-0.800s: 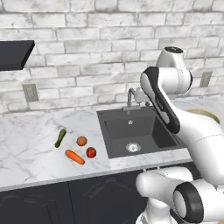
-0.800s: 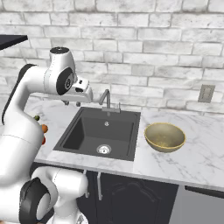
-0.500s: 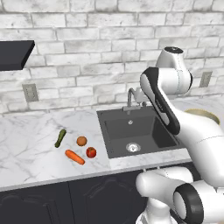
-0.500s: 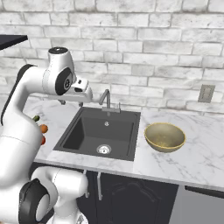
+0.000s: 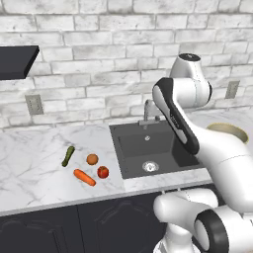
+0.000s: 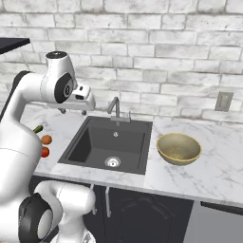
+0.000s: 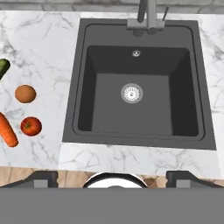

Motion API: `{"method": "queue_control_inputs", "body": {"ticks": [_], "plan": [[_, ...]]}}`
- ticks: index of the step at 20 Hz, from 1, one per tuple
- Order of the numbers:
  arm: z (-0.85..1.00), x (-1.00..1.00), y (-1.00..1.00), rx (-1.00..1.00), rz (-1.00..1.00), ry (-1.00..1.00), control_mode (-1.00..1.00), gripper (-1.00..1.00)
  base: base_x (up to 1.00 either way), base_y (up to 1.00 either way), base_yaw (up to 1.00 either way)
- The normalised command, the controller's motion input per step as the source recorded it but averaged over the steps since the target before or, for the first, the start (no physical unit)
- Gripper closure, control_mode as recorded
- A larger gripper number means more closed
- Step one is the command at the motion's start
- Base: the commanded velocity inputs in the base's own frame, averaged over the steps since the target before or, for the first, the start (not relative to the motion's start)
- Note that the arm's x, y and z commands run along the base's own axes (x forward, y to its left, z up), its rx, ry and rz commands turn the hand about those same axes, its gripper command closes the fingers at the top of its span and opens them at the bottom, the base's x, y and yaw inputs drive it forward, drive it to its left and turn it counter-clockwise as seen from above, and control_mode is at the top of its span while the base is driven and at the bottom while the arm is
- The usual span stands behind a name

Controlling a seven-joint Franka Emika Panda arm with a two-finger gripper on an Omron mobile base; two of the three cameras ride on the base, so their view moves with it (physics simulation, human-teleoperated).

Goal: There is a mixed pile of frozen fruits and vegetables on the counter. Locate all the frozen vegetables and place the items in a bowl on the counter. Take all the frozen fruits and defrost them in a running sink.

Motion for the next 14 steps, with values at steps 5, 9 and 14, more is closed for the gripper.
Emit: {"method": "queue_control_inputs", "body": {"ticks": [5, 9, 14], "plan": [[-0.03, 0.0, 0.34, 0.0, -0.02, 0.0, -1.0, -1.0, 0.0, 0.0, 0.0], [-0.09, 0.01, 0.36, 0.0, -0.02, 0.0, -1.0, -1.0, 0.0, 0.0, 0.0], [-0.07, 0.06, 0.37, 0.0, -0.02, 0.0, -1.0, -1.0, 0.0, 0.0, 0.0]]}}
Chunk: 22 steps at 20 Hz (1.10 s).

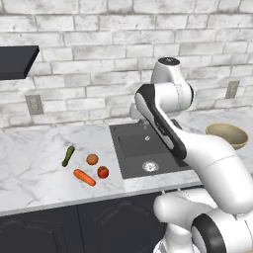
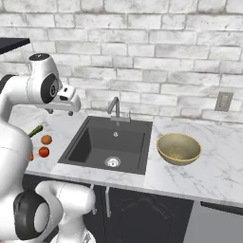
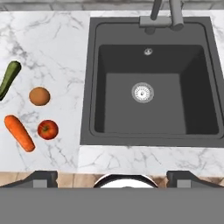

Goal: There is a mixed pile of frozen fruits and vegetables on the counter. Locate all the frozen vegetables and place the items in a bowl on the counter. Take all the frozen fruits and defrost them in a running sink.

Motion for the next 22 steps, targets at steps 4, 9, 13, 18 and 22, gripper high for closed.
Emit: {"method": "queue_control_inputs", "body": {"ticks": [4, 9, 13, 18, 22], "plan": [[-0.06, 0.12, 0.38, 0.0, -0.01, 0.0, -1.0, -1.0, 0.0, 0.0, 0.0], [-0.04, 0.16, 0.26, 0.0, -0.01, 0.0, -1.0, -1.0, 0.0, 0.0, 0.0], [0.0, 0.23, 0.11, 0.0, -0.01, 0.0, -1.0, -1.0, 0.0, 0.0, 0.0], [-0.01, 0.3, 0.06, 0.0, -0.02, 0.0, -1.0, -1.0, 0.0, 0.0, 0.0], [-0.06, 0.36, 0.13, 0.0, -0.06, 0.0, -1.0, -1.0, 0.0, 0.0, 0.0]]}}
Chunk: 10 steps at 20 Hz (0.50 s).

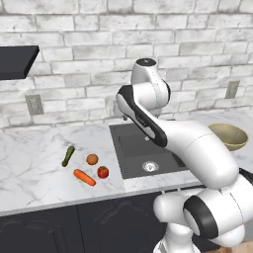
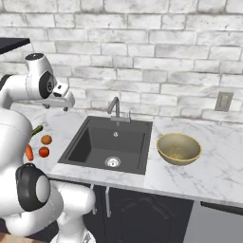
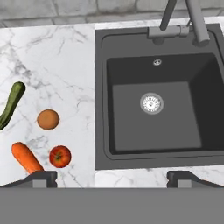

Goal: There is a mixed pile of frozen fruits and vegetables on the counter. Locate all the frozen vegetables and place the items in a bowl on the counter. Take all the frozen fruits and defrost them in a running sink.

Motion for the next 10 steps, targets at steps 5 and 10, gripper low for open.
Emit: {"method": "queue_control_inputs", "body": {"ticks": [5, 10], "plan": [[-0.07, 0.15, 0.22, 0.0, -0.02, 0.0, -1.0, -1.0, 0.0, 0.0, 0.0], [-0.15, 0.09, 0.27, 0.0, 0.0, 0.0, -1.0, -1.0, 0.0, 0.0, 0.0]]}}
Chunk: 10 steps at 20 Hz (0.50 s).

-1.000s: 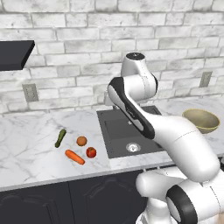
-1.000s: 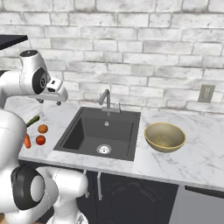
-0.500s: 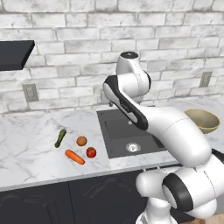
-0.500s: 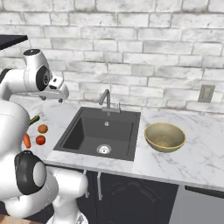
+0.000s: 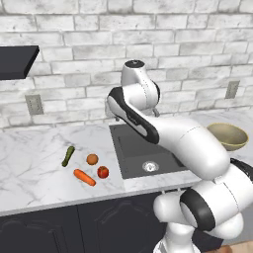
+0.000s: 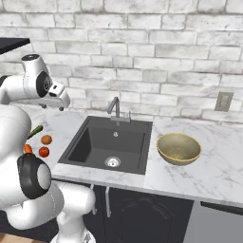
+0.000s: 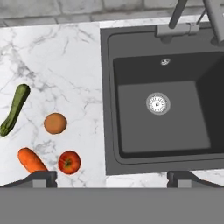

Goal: There is a mixed pile of frozen fruits and vegetables on the counter. Locate all the frozen vegetables and place the items in a bowl on the counter. Take all the frozen fruits and defrost them in a running sink.

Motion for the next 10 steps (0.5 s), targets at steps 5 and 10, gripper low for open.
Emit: {"method": "queue_control_inputs", "body": {"ticks": [5, 10], "plan": [[-0.18, 0.11, 0.25, 0.0, 0.0, 0.02, -1.0, -1.0, 0.0, 0.0, 0.0], [-0.25, 0.14, 0.22, 0.0, 0.0, 0.02, -1.0, -1.0, 0.0, 0.0, 0.0]]}}
